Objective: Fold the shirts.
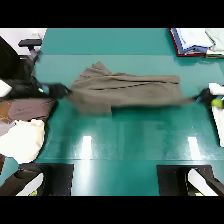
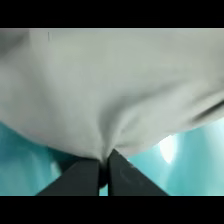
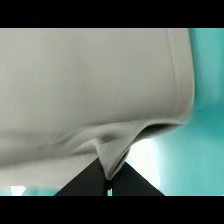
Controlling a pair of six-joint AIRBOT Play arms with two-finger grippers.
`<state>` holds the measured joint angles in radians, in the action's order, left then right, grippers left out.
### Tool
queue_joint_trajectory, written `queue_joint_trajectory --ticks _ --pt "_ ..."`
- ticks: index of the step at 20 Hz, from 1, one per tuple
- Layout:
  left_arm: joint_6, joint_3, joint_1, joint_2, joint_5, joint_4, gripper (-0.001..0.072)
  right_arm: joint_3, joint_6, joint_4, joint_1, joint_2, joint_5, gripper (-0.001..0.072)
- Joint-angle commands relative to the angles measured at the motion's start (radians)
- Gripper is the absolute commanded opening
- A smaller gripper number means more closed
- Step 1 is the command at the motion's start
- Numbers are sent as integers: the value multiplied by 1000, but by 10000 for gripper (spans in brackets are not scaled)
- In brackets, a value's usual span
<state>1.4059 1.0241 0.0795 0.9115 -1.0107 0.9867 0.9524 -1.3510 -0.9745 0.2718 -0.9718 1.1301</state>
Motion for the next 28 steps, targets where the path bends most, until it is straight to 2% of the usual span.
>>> queue_joint_trajectory --ticks 1,4,7,12,16,20,24,28 --pt "35 322 -1 -72 -46 100 27 322 0 5 -38 91 -5 15" --pt "35 638 -1 -75 -60 105 27 605 0 1 -38 126 11 15" --pt "66 891 -1 -75 -81 105 27 837 -3 -44 -38 132 102 15" --pt "95 1147 -1 -76 -88 106 26 1103 -83 -238 -38 131 257 15" --pt "114 1124 -1 -65 -102 107 26 1120 -103 -283 -37 114 338 14" --pt "117 912 -1 15 -204 106 27 1003 -126 -278 -55 -1 433 13" --pt "107 745 -1 234 -351 107 28 835 -126 -335 -161 -210 457 13" --pt "87 636 -1 502 -319 132 29 739 -127 -394 -229 -472 425 13"
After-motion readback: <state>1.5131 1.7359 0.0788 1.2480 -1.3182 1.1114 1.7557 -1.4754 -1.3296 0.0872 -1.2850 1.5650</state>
